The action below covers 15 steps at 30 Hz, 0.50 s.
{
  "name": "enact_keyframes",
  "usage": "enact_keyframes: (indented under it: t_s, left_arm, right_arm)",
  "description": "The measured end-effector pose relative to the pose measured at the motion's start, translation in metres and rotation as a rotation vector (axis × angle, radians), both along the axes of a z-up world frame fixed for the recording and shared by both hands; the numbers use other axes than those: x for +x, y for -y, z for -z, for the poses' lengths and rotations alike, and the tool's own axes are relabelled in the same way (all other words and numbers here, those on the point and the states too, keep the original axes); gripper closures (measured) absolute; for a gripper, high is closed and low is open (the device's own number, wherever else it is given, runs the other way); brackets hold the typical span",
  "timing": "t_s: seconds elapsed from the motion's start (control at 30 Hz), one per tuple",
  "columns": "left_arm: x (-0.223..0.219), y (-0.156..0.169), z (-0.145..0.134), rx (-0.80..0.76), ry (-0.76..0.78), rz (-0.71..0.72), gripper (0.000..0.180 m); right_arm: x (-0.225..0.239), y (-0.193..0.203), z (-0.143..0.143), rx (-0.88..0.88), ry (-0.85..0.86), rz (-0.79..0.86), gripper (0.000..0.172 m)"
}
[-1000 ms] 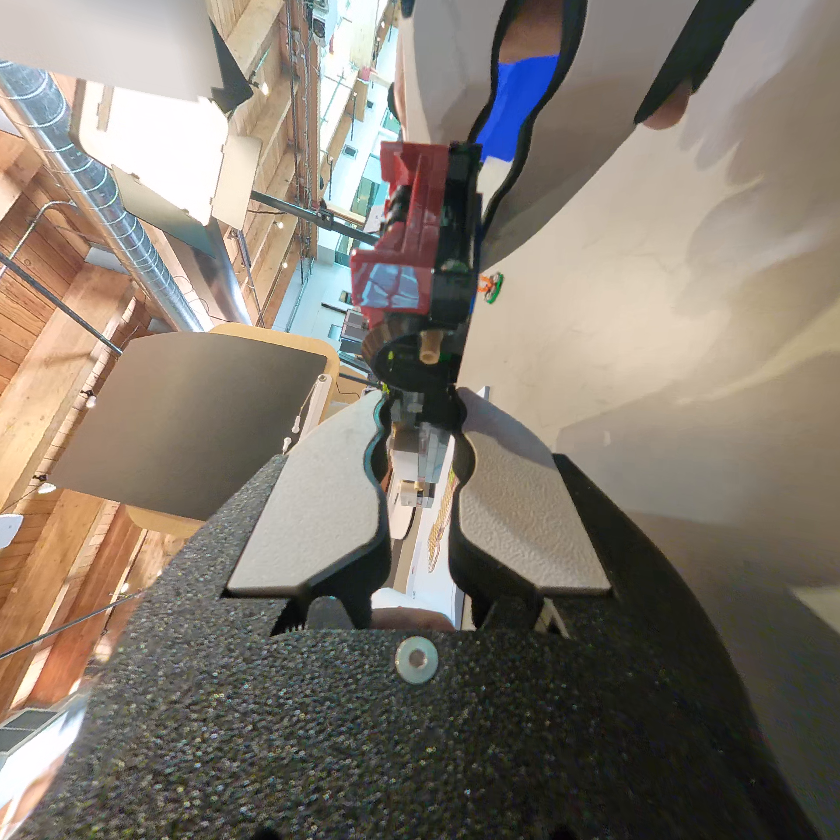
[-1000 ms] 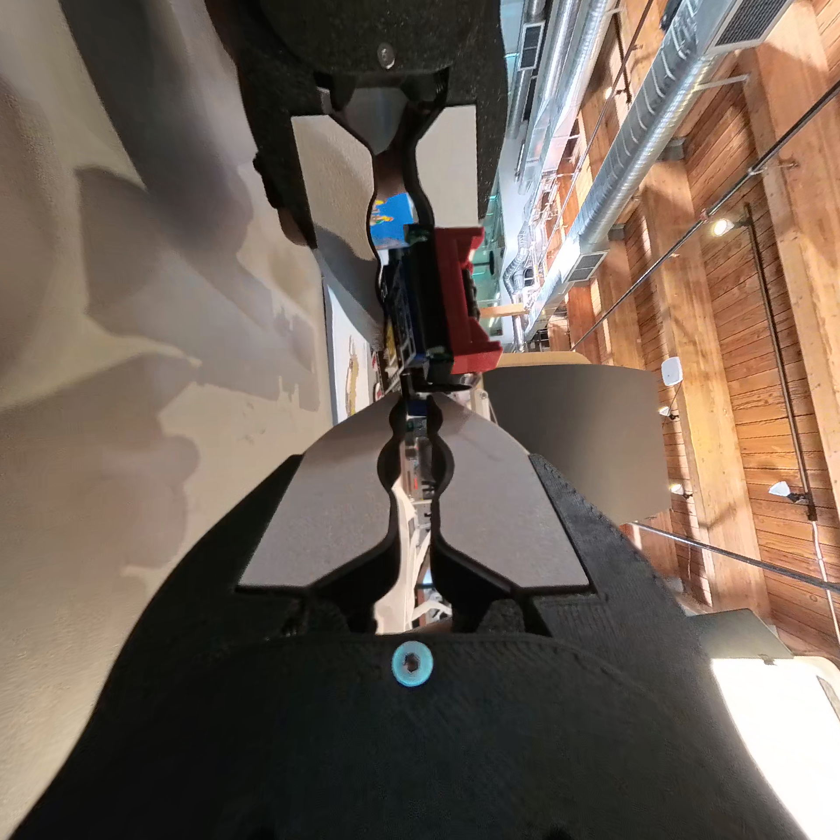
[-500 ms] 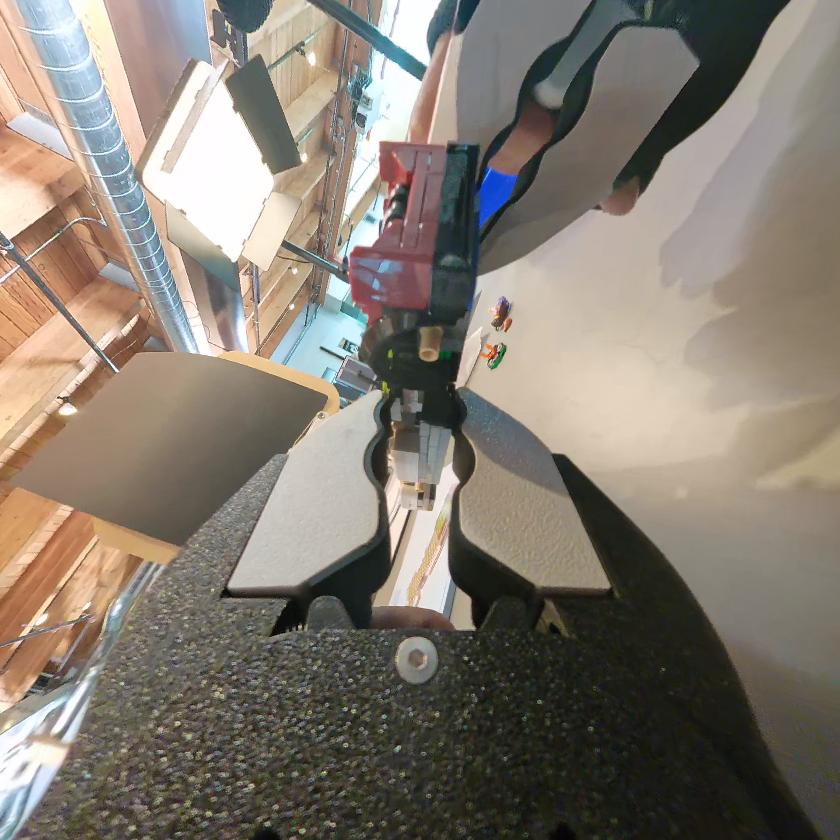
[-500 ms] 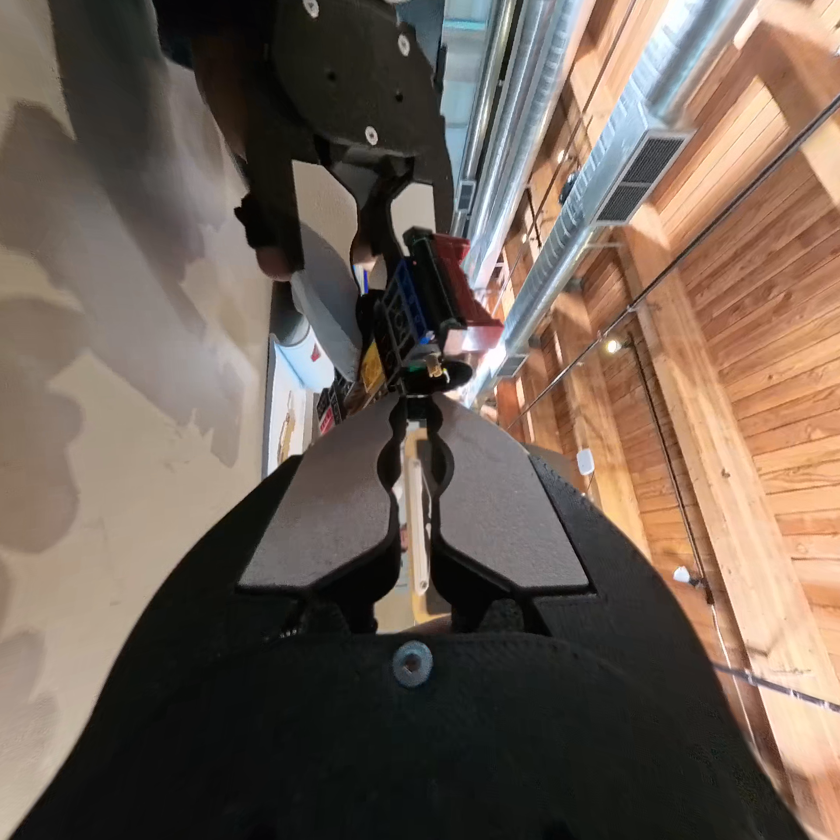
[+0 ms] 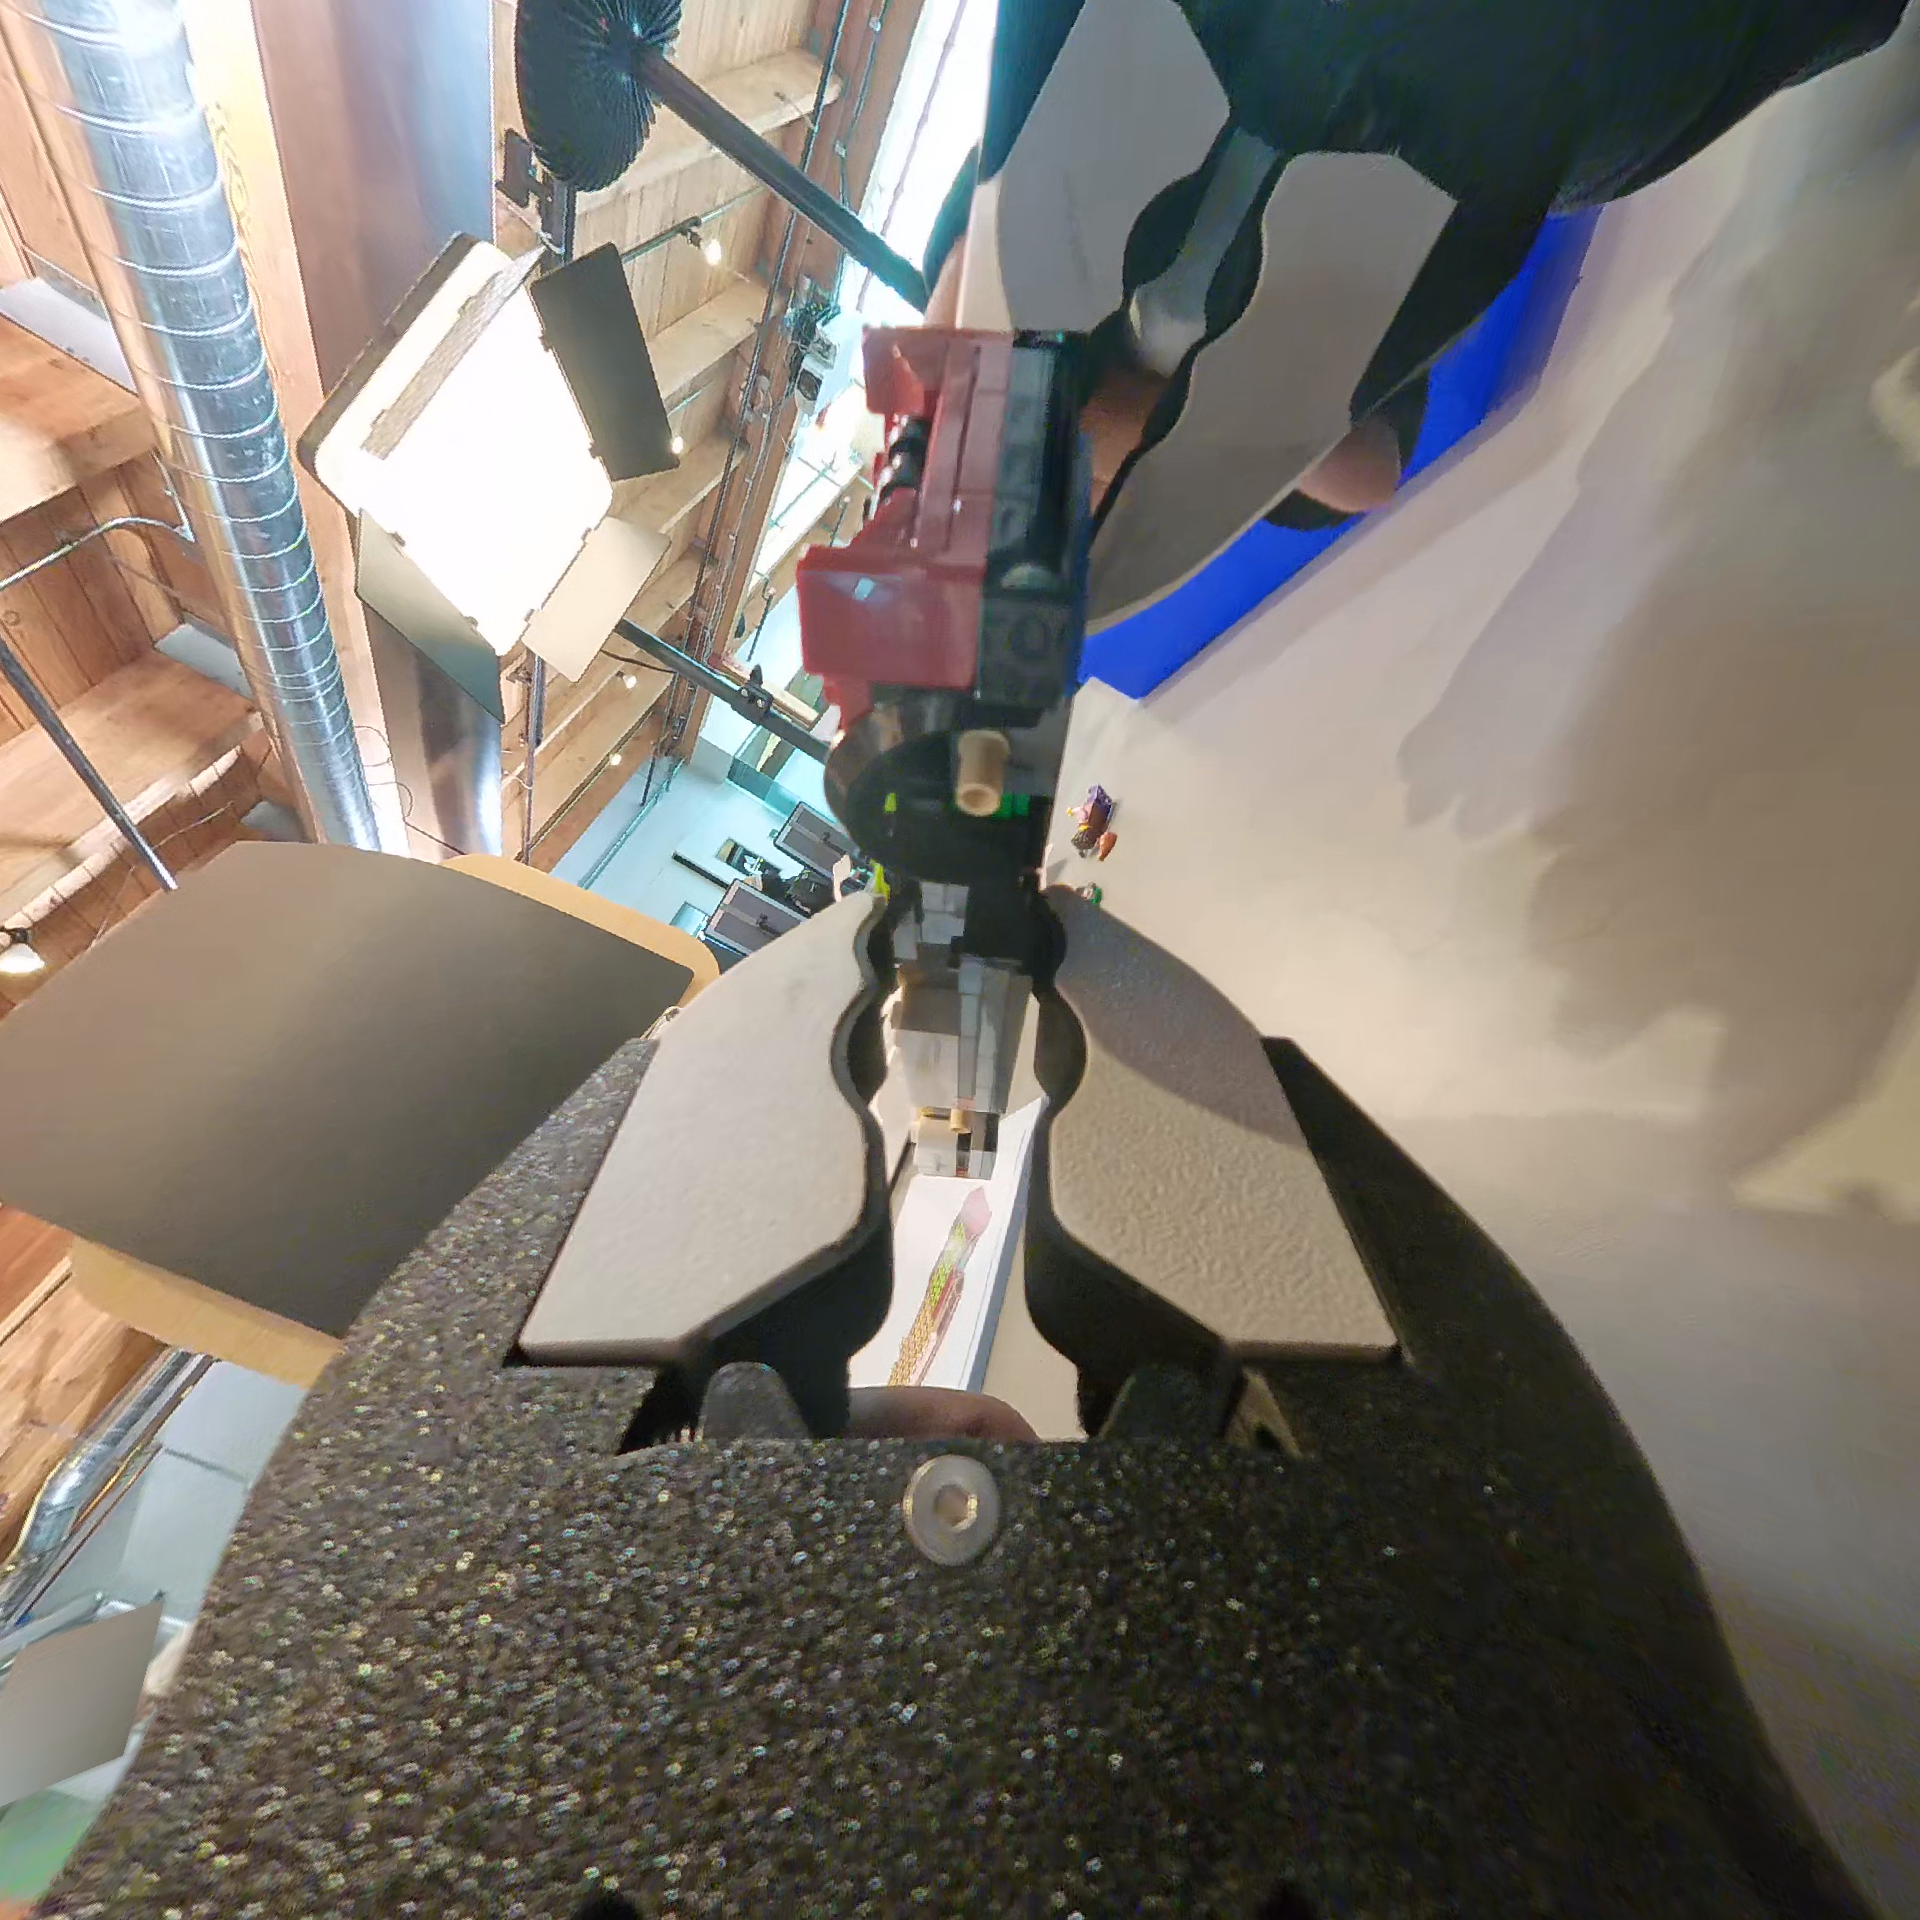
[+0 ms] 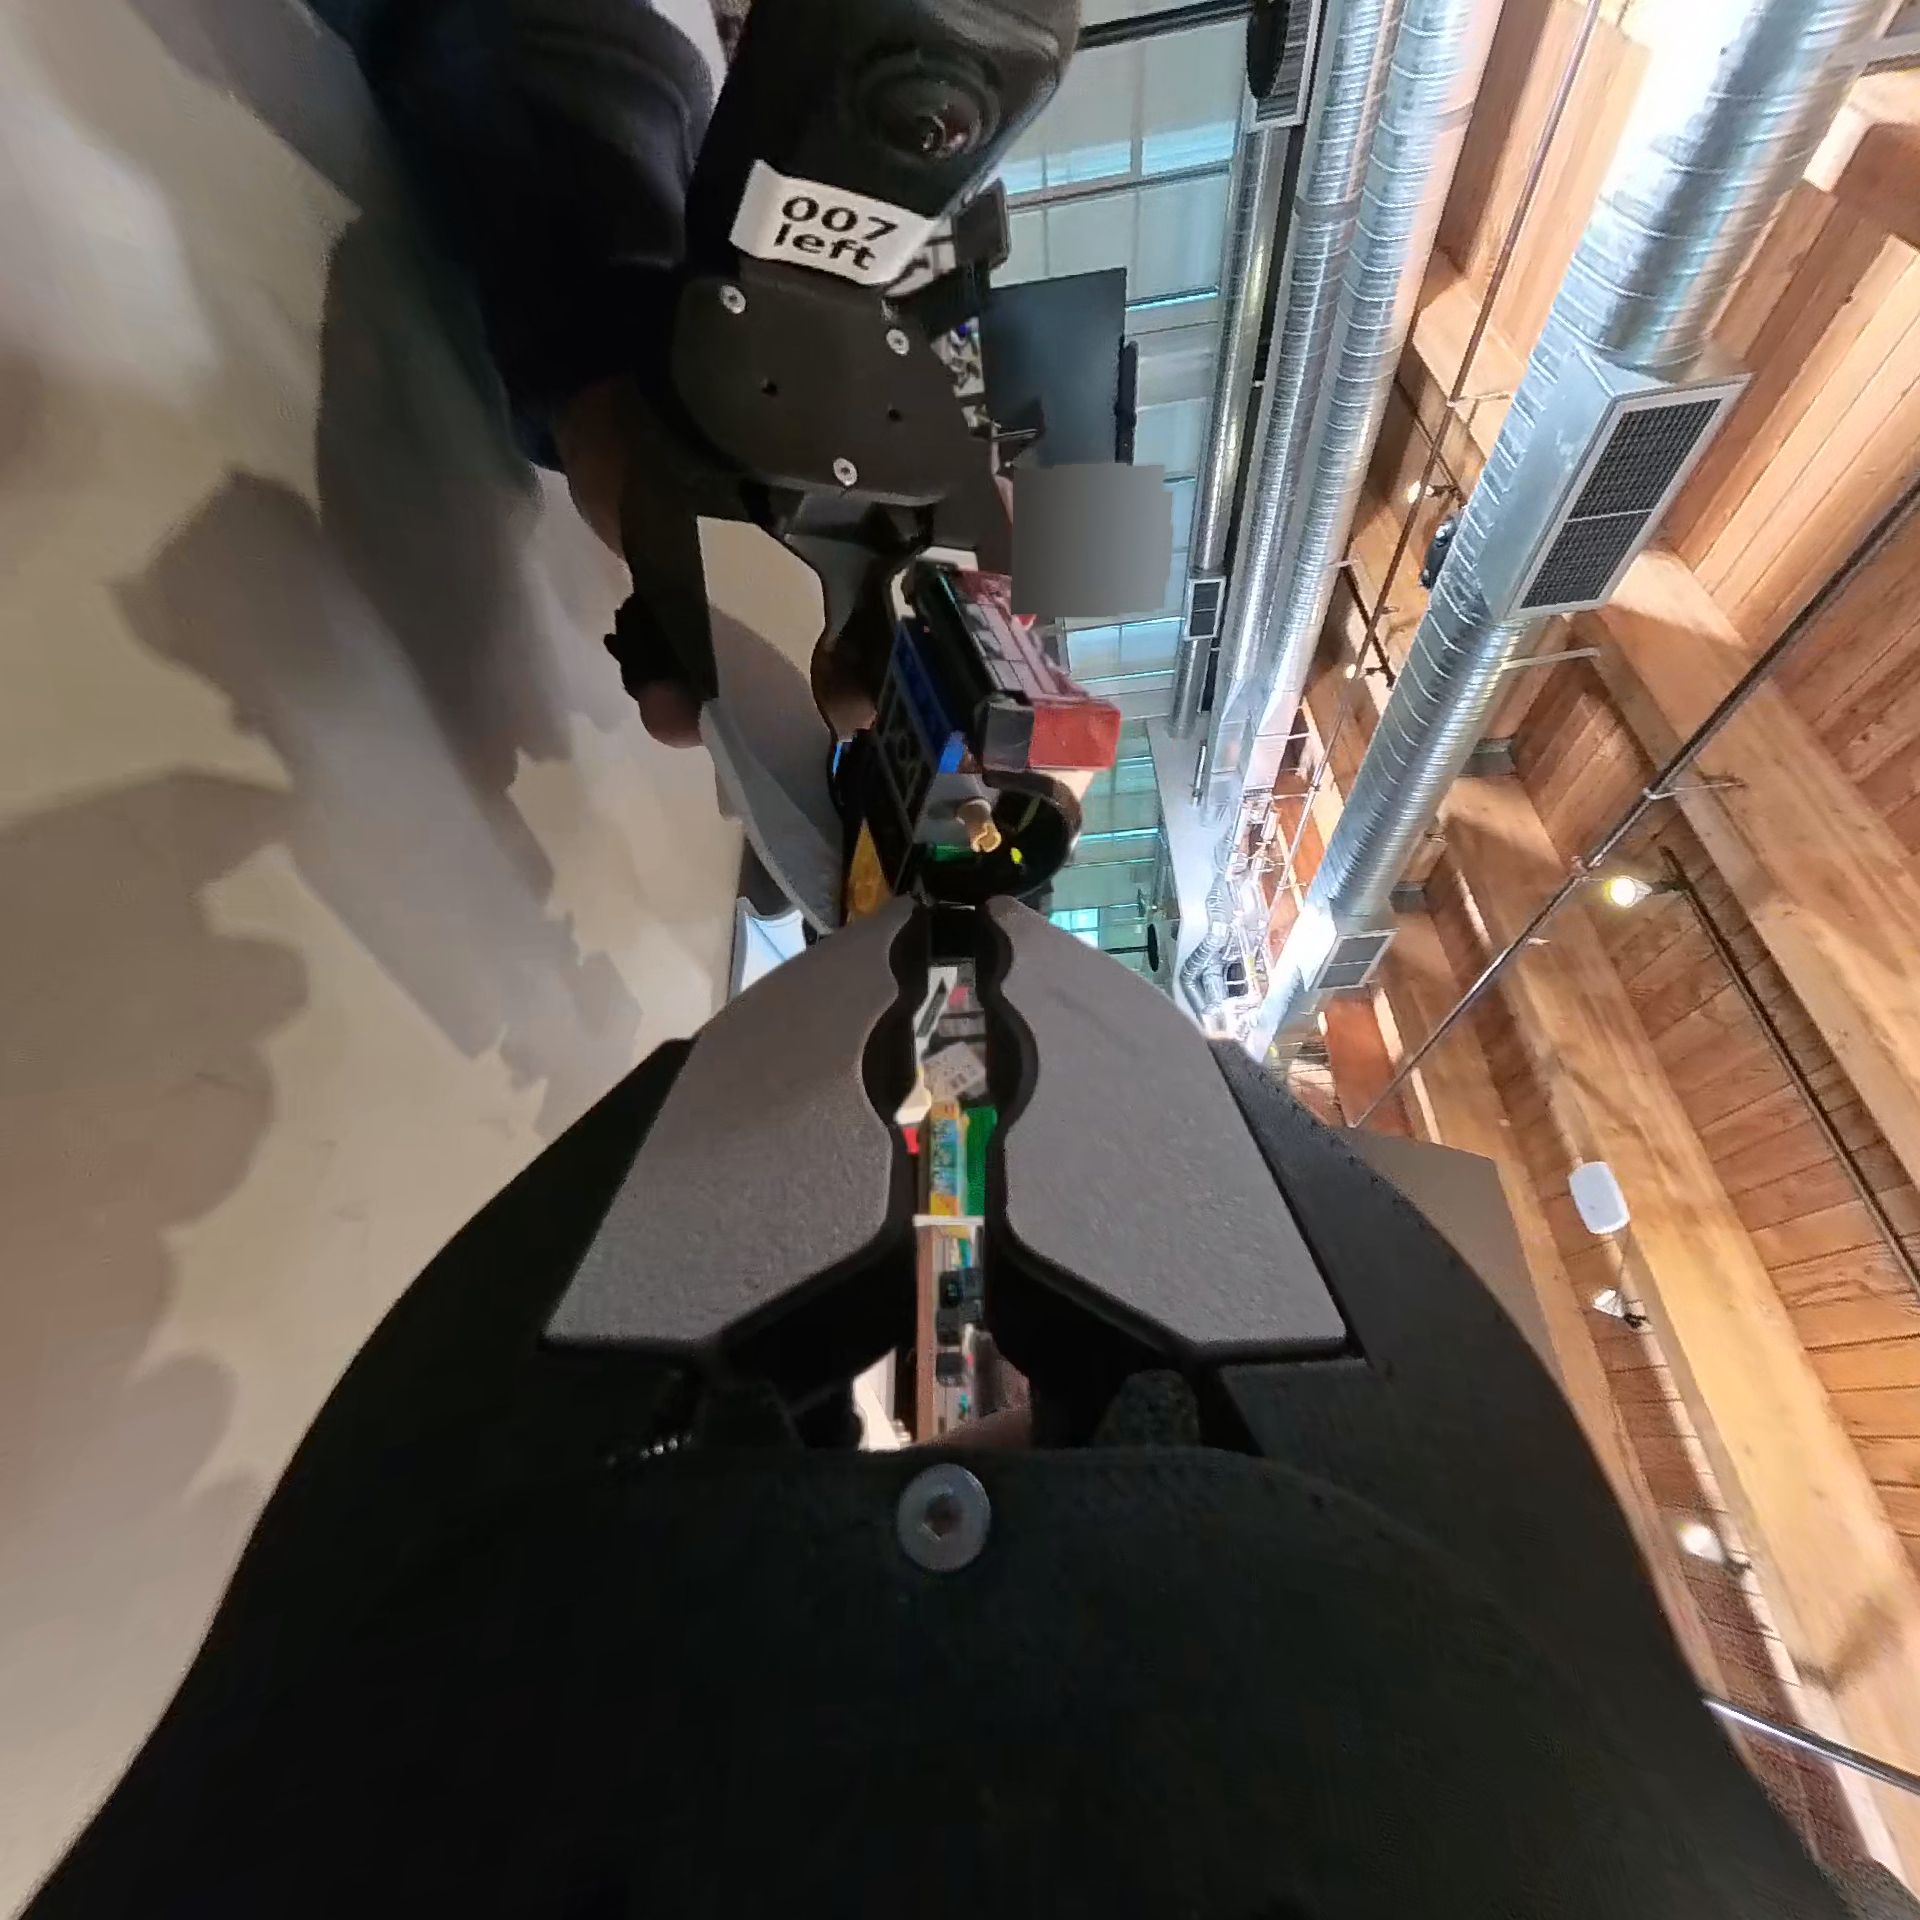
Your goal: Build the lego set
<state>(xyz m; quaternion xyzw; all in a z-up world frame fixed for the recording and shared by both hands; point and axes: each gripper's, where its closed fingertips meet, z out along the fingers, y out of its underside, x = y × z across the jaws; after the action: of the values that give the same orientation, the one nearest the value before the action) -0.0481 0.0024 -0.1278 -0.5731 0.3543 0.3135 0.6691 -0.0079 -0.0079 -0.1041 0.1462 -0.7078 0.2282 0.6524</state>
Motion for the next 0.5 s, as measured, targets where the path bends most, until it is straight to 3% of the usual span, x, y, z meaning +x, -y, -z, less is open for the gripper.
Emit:
enact_keyframes:
  t_s: [0.5]
  left_arm:
    - [0.0003,0.0026,-0.0047,0.017,0.042,0.016,0.156]
  right_arm:
    - [-0.0008,0.002,-0.0059,-0.037,0.047,-0.036,0.164]
